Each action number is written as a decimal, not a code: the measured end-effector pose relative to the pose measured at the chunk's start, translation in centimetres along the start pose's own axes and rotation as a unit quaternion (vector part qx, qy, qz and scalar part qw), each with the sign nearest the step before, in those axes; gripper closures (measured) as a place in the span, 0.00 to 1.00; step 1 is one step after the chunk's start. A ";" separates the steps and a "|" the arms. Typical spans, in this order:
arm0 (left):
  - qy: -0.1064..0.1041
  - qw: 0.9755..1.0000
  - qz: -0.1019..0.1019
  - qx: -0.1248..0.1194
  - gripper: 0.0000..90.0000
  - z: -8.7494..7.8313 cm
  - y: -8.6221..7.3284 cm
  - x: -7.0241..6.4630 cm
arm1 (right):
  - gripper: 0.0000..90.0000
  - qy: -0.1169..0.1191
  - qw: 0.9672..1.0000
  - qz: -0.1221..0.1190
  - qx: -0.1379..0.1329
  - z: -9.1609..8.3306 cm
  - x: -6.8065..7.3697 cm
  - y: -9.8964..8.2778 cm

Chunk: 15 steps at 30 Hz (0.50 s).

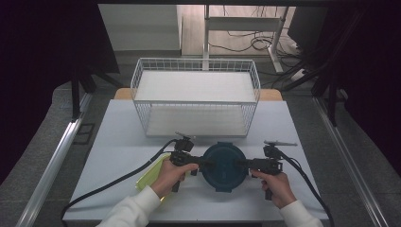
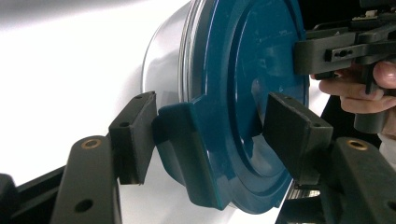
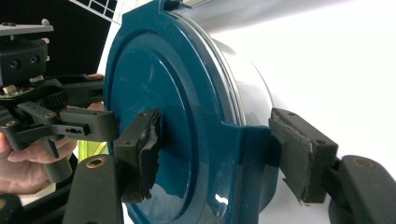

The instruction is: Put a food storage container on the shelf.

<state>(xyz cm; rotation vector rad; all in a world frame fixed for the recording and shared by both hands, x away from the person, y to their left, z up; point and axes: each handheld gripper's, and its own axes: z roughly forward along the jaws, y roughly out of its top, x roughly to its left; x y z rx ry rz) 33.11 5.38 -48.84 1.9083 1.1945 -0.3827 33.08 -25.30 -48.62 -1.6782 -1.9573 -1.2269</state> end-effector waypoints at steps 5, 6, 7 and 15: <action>-0.001 1.000 0.000 -0.002 0.40 0.0 0.0 0.0 | 0.39 -0.001 1.000 0.001 -0.003 -0.1 0.0 0.0; -0.001 1.000 -0.001 -0.003 0.40 0.0 0.0 -0.1 | 0.39 -0.001 1.000 0.000 -0.004 -0.1 0.0 0.0; -0.001 1.000 -0.001 -0.004 0.40 0.0 0.0 -0.1 | 0.39 -0.002 1.000 0.000 -0.005 -0.1 0.1 0.0; -0.007 1.000 -0.009 -0.010 0.42 0.1 0.0 -0.2 | 0.40 -0.005 1.000 -0.002 -0.020 -0.4 0.2 0.1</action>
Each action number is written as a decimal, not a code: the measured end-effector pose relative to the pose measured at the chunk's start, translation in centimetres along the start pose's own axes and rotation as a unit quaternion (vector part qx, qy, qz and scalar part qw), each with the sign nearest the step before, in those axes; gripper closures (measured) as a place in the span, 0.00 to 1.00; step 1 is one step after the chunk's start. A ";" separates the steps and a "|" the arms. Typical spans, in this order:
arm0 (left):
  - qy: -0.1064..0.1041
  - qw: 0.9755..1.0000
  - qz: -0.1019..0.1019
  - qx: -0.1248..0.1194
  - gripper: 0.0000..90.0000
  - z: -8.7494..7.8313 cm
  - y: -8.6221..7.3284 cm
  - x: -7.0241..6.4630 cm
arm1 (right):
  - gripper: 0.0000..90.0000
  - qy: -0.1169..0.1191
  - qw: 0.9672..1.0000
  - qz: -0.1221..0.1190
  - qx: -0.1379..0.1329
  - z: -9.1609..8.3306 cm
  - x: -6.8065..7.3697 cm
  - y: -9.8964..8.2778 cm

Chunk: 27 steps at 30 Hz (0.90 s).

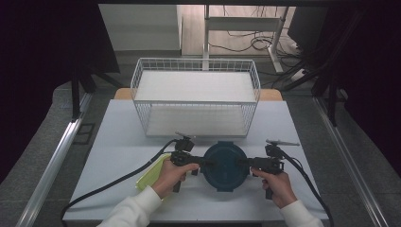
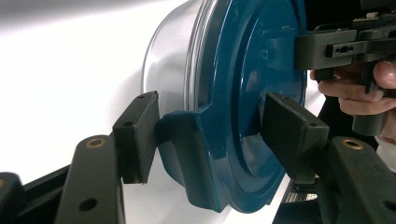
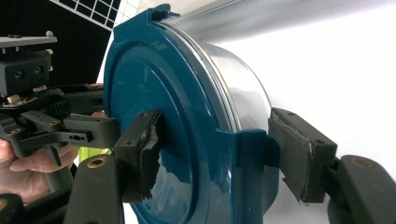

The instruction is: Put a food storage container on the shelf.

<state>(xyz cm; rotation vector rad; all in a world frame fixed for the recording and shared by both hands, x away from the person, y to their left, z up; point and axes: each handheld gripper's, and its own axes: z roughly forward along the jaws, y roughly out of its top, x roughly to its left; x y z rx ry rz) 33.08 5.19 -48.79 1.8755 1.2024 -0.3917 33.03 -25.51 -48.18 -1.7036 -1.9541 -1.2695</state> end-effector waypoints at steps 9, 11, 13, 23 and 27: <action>0.002 1.000 0.004 -0.007 0.43 -0.5 0.2 -0.2 | 0.40 0.005 1.000 0.004 -0.001 -0.1 0.1 0.1; 0.002 1.000 0.006 -0.008 0.43 -0.7 0.3 -0.3 | 0.40 0.006 1.000 0.004 -0.001 -0.3 0.3 0.2; 0.001 1.000 0.005 -0.011 0.43 -0.9 0.4 -0.4 | 0.40 0.004 1.000 -0.003 -0.002 -0.4 0.6 0.3; 0.010 0.999 0.015 -0.030 0.43 -3.0 1.4 -1.3 | 0.40 0.009 1.000 -0.023 -0.013 -0.7 2.6 1.6; 0.013 0.999 0.018 -0.042 0.43 -4.2 2.0 -1.7 | 0.40 0.012 0.999 -0.032 -0.018 -0.9 3.6 2.4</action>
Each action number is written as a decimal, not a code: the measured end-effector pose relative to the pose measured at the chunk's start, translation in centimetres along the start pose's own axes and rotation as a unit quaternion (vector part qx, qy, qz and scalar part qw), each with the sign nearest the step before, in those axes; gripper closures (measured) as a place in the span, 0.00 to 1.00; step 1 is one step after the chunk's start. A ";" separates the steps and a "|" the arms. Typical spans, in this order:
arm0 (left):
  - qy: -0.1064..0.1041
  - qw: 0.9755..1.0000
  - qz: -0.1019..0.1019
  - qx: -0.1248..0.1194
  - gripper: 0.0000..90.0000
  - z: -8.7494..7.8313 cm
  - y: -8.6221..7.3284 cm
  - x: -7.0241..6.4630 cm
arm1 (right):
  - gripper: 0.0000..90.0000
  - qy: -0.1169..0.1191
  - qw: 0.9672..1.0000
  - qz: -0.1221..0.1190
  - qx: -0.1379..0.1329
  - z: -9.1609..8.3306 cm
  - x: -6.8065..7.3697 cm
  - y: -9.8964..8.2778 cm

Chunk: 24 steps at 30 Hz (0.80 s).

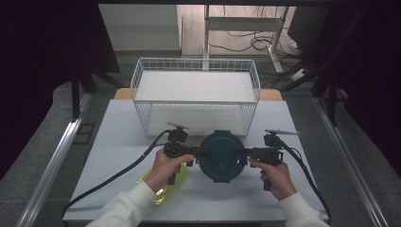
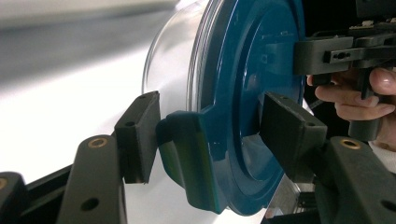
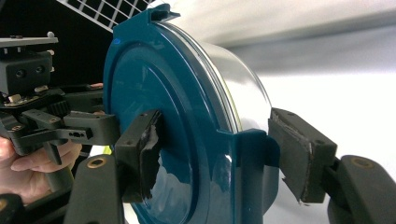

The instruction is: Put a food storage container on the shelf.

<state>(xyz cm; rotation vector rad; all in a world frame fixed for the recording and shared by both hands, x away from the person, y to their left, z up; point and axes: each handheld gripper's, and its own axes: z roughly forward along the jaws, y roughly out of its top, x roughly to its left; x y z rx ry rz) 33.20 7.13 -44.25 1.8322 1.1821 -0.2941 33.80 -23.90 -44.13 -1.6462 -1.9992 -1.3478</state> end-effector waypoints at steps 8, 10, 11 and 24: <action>-0.002 1.000 0.004 -0.021 0.44 -2.0 1.2 -0.4 | 0.40 0.002 1.000 -0.018 -0.009 -0.4 2.1 1.8; 0.000 1.000 0.006 -0.025 0.44 -2.5 1.7 -0.7 | 0.40 0.002 1.000 -0.019 -0.012 -0.5 2.6 2.3; -0.001 1.000 0.006 -0.029 0.44 -2.7 1.9 -0.8 | 0.40 0.003 1.000 -0.023 -0.014 -0.6 3.2 2.8; 0.005 0.998 0.022 -0.053 0.44 -5.6 4.7 -1.8 | 0.40 0.007 0.999 -0.046 -0.028 -1.3 6.0 5.7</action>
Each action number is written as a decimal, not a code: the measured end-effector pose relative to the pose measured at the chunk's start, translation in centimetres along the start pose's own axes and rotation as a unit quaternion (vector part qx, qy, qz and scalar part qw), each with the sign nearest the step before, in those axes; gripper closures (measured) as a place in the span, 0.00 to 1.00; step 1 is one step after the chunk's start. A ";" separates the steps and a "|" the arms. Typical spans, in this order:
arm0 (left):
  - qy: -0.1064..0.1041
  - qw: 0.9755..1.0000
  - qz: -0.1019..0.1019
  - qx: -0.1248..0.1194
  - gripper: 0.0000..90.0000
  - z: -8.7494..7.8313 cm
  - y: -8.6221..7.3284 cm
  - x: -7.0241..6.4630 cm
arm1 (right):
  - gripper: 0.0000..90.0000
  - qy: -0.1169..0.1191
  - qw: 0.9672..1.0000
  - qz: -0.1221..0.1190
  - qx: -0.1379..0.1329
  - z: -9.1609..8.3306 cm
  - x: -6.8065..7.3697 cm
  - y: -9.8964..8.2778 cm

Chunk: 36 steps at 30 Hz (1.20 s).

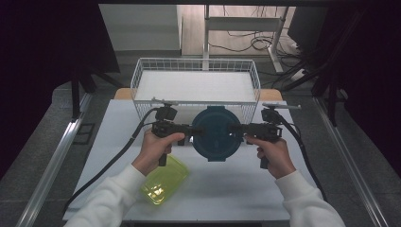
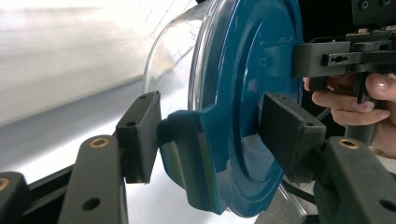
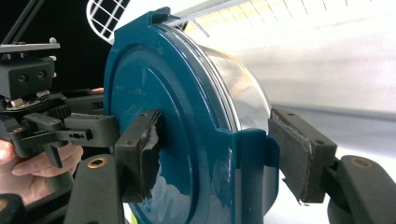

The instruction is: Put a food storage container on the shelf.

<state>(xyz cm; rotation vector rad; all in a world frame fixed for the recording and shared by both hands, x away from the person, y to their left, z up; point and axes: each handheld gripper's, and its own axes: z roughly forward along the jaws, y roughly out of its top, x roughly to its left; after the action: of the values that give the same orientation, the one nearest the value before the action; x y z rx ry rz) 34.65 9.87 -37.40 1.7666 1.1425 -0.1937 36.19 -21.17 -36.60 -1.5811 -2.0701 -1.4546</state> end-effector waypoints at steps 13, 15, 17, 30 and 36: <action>0.010 1.000 0.011 -0.017 0.44 -1.9 2.4 -0.4 | 0.40 0.010 1.000 -0.002 -0.010 0.1 1.6 2.5; 0.010 1.000 0.012 -0.018 0.44 -2.1 2.8 -0.4 | 0.40 0.012 1.000 -0.002 -0.011 0.1 1.8 2.9; 0.013 1.000 0.013 -0.021 0.44 -2.4 3.3 -0.4 | 0.40 0.014 1.000 -0.001 -0.012 0.2 1.9 3.3; 0.014 0.999 0.025 -0.037 0.44 -3.7 5.8 -0.5 | 0.40 0.019 1.000 -0.009 -0.021 0.3 3.1 6.0; 0.013 0.999 0.024 -0.045 0.44 -4.3 7.3 -0.2 | 0.40 0.017 1.000 -0.014 -0.021 0.4 3.8 7.5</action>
<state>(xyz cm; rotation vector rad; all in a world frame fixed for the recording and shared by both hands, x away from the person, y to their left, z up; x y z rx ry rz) 38.61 12.59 -30.48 1.7197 1.1090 -0.0894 40.74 -18.60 -29.99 -1.5366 -2.0647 -1.5341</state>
